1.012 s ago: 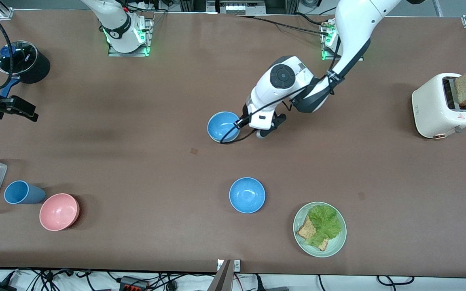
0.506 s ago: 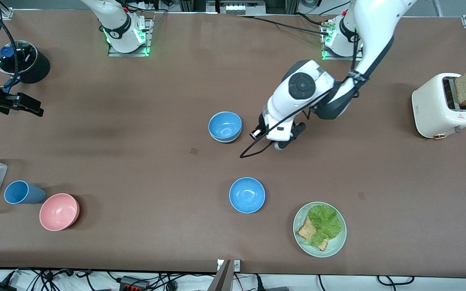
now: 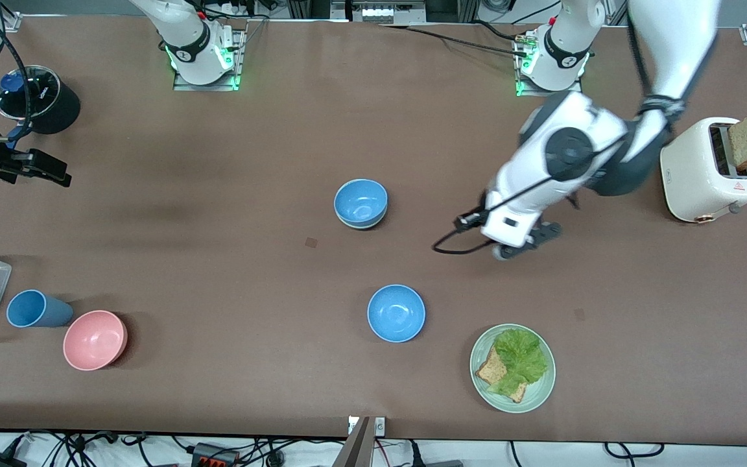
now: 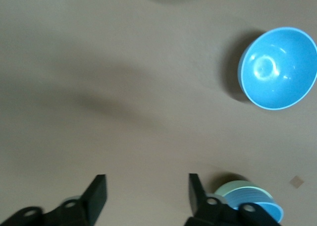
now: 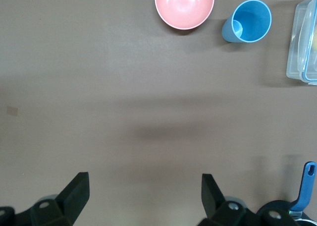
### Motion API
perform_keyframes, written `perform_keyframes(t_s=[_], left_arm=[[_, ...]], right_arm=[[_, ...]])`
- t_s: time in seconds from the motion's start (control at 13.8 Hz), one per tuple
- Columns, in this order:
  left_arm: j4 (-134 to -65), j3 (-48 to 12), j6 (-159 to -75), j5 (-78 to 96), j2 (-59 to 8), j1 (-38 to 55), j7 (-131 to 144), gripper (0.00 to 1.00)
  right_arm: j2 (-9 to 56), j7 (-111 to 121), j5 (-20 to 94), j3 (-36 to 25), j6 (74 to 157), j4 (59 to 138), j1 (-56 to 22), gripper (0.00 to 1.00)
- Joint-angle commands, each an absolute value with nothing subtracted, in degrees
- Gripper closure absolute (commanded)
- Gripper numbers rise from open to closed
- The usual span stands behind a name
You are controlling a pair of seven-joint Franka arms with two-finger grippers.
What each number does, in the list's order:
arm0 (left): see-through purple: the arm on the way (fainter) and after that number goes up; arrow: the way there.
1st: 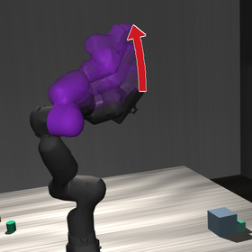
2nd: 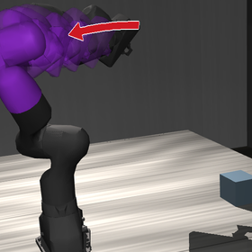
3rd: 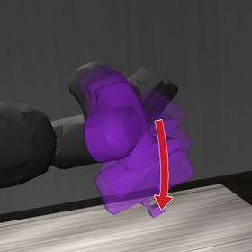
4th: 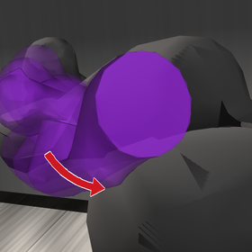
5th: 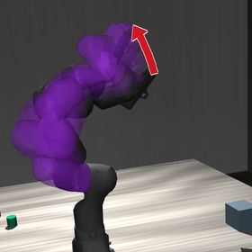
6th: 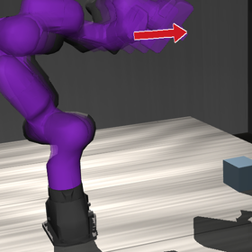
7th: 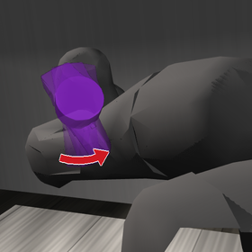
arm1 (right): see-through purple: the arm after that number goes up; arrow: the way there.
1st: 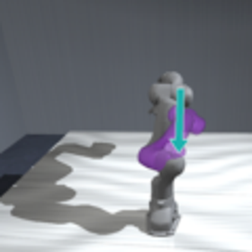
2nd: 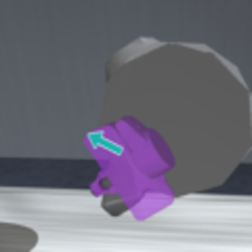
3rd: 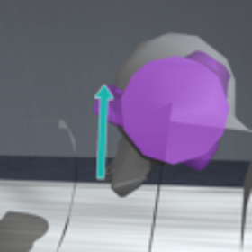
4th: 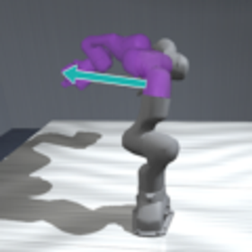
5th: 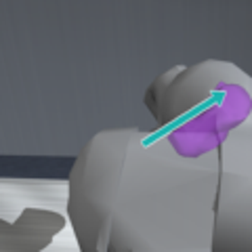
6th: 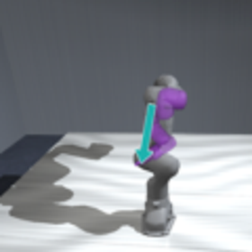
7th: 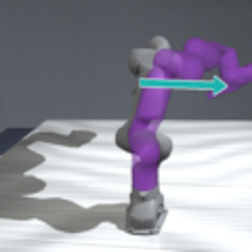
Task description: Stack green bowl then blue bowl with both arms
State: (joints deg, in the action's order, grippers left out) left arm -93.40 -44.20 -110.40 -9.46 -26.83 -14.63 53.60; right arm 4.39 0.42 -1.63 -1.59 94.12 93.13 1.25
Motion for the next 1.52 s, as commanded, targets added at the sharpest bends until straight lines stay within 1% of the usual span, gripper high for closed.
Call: perform_keyframes(t_s=[0.0, 0.14, 0.51, 0.58, 0.65, 0.72, 0.8, 0.87, 0.94, 1.01, 1.08, 1.16, 1.23, 1.45], left_arm=[[-91.32, -45.44, -106.36, -10.2, -27.33, -17.74, 46.34, 0.0], [-90.36, -45.44, -105.13, -10.28, -27.25, -19.94, 41.6, 0.0], [-86.23, -45.0, -98.1, -9.76, -27.25, -27.93, 20.52, 0.0], [-84.83, -44.39, -96.35, -9.67, -27.07, -28.12, 17.09, 0.0], [-83.94, -42.3, -94.85, -9.15, -26.37, -27.78, 14.44, 0.0], [-84.02, -38.8, -94.05, -6.62, -24.02, -26.99, 11.63, 0.0], [-84.55, -33.19, -93.87, -2.94, -22.69, -24.55, 7.34, 0.0], [-84.55, -26.0, -93.17, -0.46, -21.11, -20.17, 3.55, 0.0], [-84.55, -17.23, -91.6, 0.08, -19.09, -13.51, 1.95, 0.0], [-84.46, -9.92, -90.63, 0.44, -17.16, -7.53, 1.93, 0.0], [-84.29, -4.1, -90.18, 0.53, -15.49, -3.82, 1.76, 0.0], [-84.46, -1.35, -89.91, 1.14, -13.9, -2.39, 1.5, 0.0], [-84.55, -1.06, -89.3, 1.14, -12.58, -2.37, 1.67, 0.0], [-84.46, -0.44, -88.86, 0.53, -11.61, -2.28, 1.33, 0.0]], right_arm=[[2.99, 1.06, -0.98, -1.49, 94.57, 94.31, 1.23, 0.0], [2.99, 1.14, -0.88, -1.5, 94.57, 94.22, 1.23, 0.0], [3.08, 1.14, -1.4, -1.49, 97.38, 94.57, 1.23, 0.0], [3.08, 1.4, -1.58, -1.49, 97.99, 94.57, 1.14, 0.0], [3.08, 2.1, -1.67, -1.49, 98.43, 94.66, 1.14, 0.0], [3.08, 3.07, -1.67, -1.58, 98.79, 94.75, 1.23, 0.0], [3.08, 3.51, -1.67, -1.58, 98.96, 94.83, 1.32, 0.0], [3.08, 3.69, -1.67, -1.58, 98.96, 94.83, 1.41, 0.0], [3.08, 3.69, -1.58, -1.58, 98.96, 94.83, 1.41, 0.0], [2.99, 3.6, -1.58, -1.58, 98.96, 95.27, 1.41, 0.0], [2.9, 3.6, -1.58, -1.58, 99.05, 95.53, 1.41, 0.0], [2.81, 3.69, -1.58, -1.67, 99.05, 95.54, 1.49, 0.0], [2.81, 3.69, -1.58, -1.76, 99.14, 95.45, 1.49, 0.0], [2.9, 3.69, -1.84, -1.84, 99.23, 94.75, 1.49, 0.0]])
